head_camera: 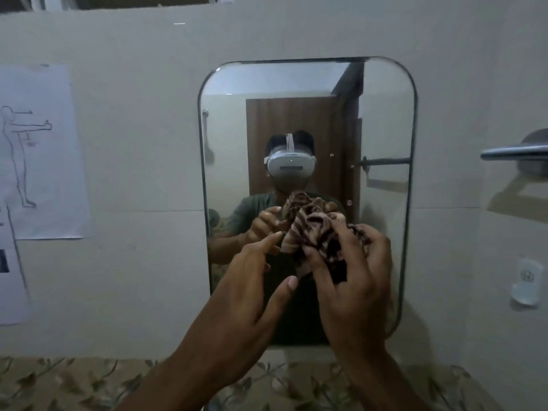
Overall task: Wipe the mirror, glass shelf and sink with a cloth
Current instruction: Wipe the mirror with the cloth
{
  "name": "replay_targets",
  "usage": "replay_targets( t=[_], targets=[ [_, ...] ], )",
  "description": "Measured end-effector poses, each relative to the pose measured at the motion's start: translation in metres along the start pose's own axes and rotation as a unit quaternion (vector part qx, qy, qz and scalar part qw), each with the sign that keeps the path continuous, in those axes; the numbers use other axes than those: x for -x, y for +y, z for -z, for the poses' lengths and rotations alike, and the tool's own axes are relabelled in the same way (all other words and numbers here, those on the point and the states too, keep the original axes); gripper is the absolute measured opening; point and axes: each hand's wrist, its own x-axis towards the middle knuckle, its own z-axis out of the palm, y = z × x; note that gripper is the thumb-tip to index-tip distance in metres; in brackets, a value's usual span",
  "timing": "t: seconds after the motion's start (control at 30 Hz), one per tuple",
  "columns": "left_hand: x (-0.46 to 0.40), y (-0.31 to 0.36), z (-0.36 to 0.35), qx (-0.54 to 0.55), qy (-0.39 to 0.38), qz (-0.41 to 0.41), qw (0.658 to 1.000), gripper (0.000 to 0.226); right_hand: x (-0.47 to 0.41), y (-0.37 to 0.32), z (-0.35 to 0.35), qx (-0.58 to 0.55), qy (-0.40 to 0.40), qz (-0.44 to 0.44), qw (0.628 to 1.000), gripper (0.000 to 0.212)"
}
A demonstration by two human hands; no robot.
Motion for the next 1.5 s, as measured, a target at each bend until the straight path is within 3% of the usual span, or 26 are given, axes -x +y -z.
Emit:
replay_targets(
  t=[0.23,0.4,0.73,0.93,1.13,1.5],
  targets=[
    [-0.023,-0.001,0.012,0.104,0.027,0.014,0.994,0.069,-0.016,-0.006,-0.010,-0.016,-0.026,0.116,0.993,0.057],
    [-0.035,-0.008,0.017,0.149,0.053,0.018,0.987,0.050,-0.018,-0.011,-0.014,-0.025,-0.044,0.121,0.991,0.053],
    [-0.058,-0.025,0.026,0.091,0.083,0.021,0.992,0.026,-0.022,0.000,-0.029,0.025,-0.044,0.155,0.987,0.055],
    [-0.064,-0.031,0.025,0.172,0.102,0.026,0.979,0.033,-0.028,-0.001,-0.030,0.004,-0.049,0.189,0.981,0.043],
    [-0.074,-0.025,0.018,0.219,0.091,0.017,0.971,0.025,-0.030,0.001,-0.021,0.002,-0.039,0.171,0.985,0.043],
    [-0.084,-0.010,0.001,0.125,0.097,-0.067,0.985,0.024,-0.038,0.014,0.006,0.082,-0.007,0.144,0.986,0.044]
  ],
)
